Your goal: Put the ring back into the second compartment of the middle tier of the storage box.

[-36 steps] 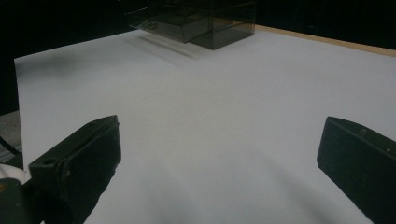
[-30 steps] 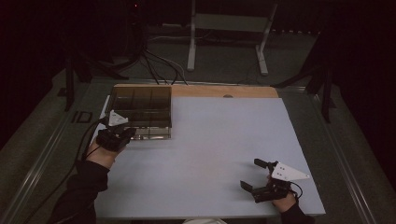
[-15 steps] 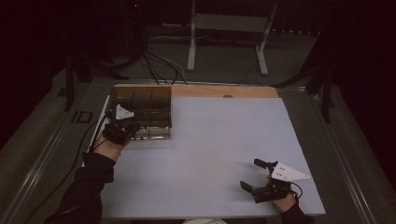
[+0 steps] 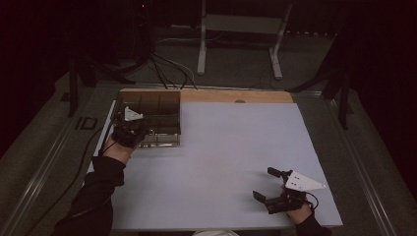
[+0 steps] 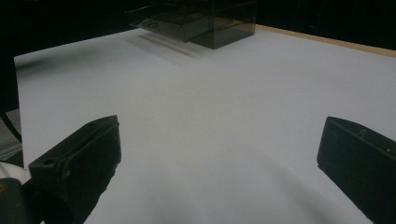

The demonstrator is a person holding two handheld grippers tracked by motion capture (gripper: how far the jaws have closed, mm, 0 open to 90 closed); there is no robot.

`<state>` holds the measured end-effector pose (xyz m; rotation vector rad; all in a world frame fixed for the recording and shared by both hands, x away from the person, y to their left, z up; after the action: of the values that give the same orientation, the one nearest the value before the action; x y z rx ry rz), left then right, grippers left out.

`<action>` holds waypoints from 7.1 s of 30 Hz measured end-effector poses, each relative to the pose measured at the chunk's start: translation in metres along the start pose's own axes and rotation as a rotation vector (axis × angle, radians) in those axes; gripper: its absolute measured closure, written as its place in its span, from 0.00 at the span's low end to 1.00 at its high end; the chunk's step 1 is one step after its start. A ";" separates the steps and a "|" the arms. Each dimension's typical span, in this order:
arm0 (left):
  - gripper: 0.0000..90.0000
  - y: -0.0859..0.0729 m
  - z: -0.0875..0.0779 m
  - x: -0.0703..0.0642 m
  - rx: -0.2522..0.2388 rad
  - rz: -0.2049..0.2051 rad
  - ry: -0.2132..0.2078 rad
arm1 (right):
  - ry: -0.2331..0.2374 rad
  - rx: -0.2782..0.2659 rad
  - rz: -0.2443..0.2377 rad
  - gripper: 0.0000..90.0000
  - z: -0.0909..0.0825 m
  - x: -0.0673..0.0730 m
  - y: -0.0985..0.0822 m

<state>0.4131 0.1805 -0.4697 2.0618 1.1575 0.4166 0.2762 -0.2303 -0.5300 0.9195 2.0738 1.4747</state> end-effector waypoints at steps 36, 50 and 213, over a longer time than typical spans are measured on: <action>1.00 -0.012 0.034 0.020 0.054 -0.042 0.007 | 0.001 0.003 0.007 0.00 0.000 -0.001 -0.001; 0.77 -0.011 0.039 0.026 0.048 -0.124 -0.021 | 0.001 0.008 0.009 0.00 0.000 -0.001 -0.001; 0.01 -0.134 -0.005 -0.058 -0.065 0.052 -0.248 | 0.003 0.023 0.002 0.00 0.003 0.000 -0.004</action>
<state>0.2977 0.1785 -0.5600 2.0242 0.9327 0.2119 0.2769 -0.2293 -0.5343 0.9290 2.0967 1.4565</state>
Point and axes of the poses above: each handheld gripper's, and its own axes: z roughly forward along the jaws, y roughly out of its top, x roughly to its left, the point moved 7 cm from there along z, roughly forward along the jaws, and after that the axes turned 9 degrees about -y, right-handed, at the moved point
